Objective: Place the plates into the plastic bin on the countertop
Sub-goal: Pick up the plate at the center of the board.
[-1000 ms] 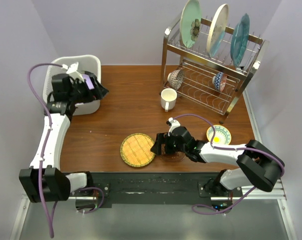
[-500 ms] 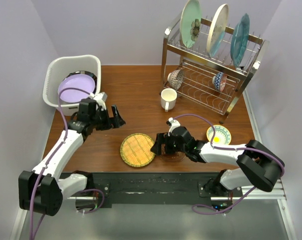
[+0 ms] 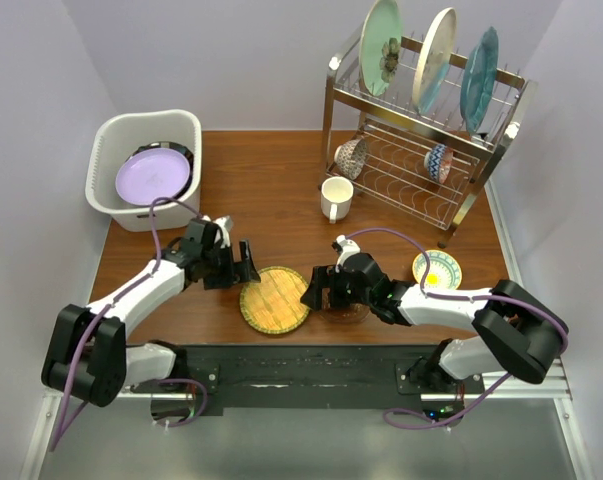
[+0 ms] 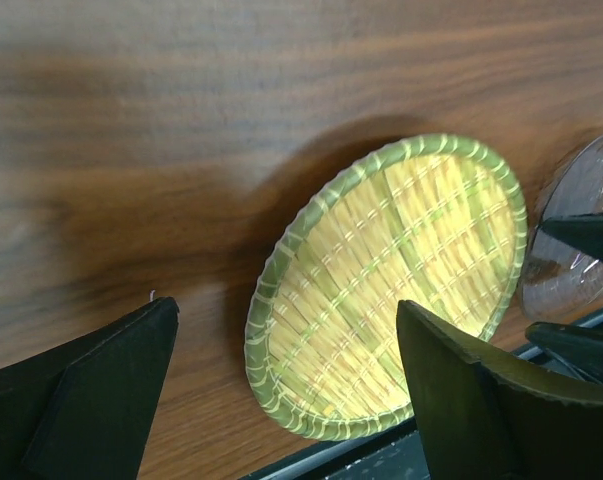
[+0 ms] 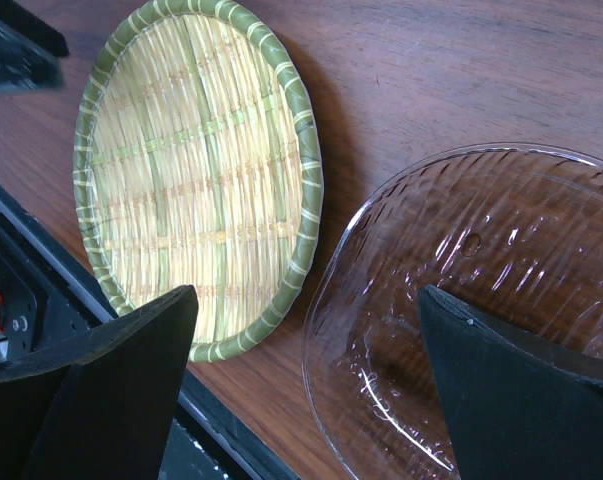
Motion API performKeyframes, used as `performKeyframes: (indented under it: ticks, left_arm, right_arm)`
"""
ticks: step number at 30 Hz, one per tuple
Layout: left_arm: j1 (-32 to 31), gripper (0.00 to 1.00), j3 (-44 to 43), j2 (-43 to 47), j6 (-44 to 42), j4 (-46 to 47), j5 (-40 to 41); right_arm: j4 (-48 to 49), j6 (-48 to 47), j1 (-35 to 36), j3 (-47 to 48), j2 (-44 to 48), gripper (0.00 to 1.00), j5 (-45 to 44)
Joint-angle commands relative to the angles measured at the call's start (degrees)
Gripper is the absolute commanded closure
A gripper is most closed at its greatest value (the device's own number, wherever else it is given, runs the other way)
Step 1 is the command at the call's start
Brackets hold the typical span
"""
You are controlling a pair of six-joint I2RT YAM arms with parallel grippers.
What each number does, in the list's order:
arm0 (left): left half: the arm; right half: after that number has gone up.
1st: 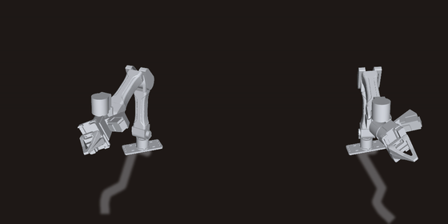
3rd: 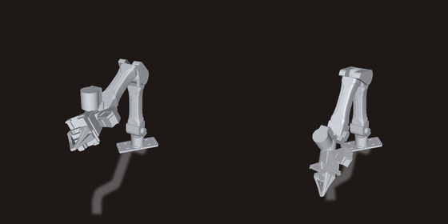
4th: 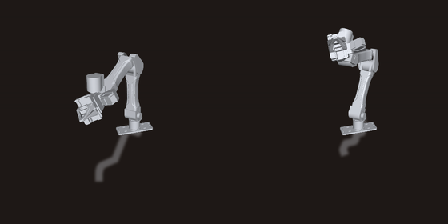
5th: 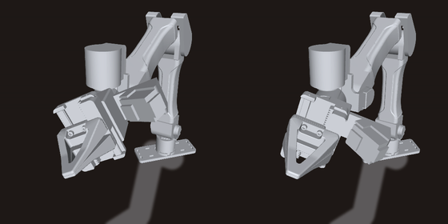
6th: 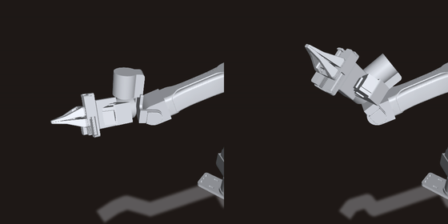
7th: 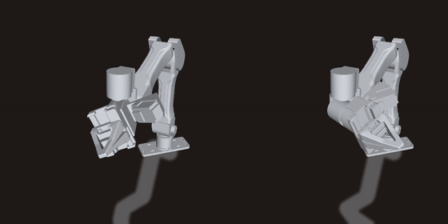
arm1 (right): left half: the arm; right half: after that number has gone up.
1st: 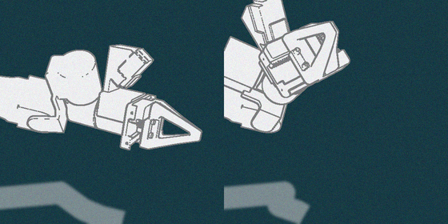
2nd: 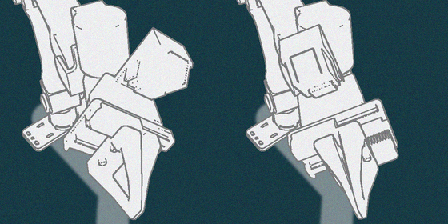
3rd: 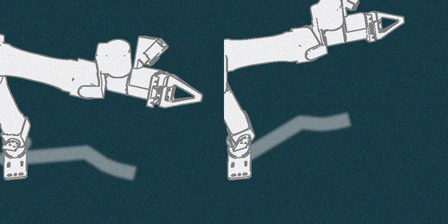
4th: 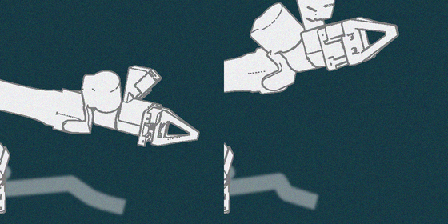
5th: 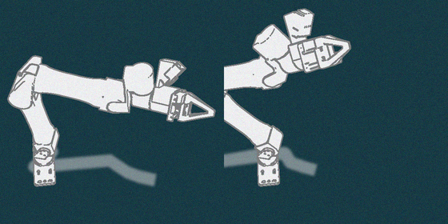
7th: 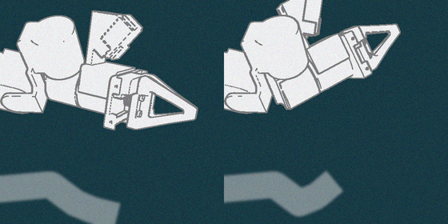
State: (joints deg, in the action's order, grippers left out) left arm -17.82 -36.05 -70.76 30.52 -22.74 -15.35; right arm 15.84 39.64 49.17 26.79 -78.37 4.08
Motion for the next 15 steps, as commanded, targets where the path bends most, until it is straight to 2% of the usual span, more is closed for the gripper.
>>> performKeyframes:
  ticks: [1,8,15]
  left_arm:
    - [-1.6,0.07,1.9,-0.4,2.3,3.9,-0.8]
    - [-2.4,0.22,5.9,0.3,3.8,6.5,-3.9]
    - [-3.0,0.30,8.5,-0.1,5.4,9.6,-6.4]
  right_arm:
    - [-0.5,-0.3,0.3,-0.2,0.7,0.05,0.2]
    - [-0.5,-0.4,0.3,-0.2,0.4,0.05,0.1]
    - [-0.2,-0.1,0.3,-0.1,-0.1,0.05,0.3]
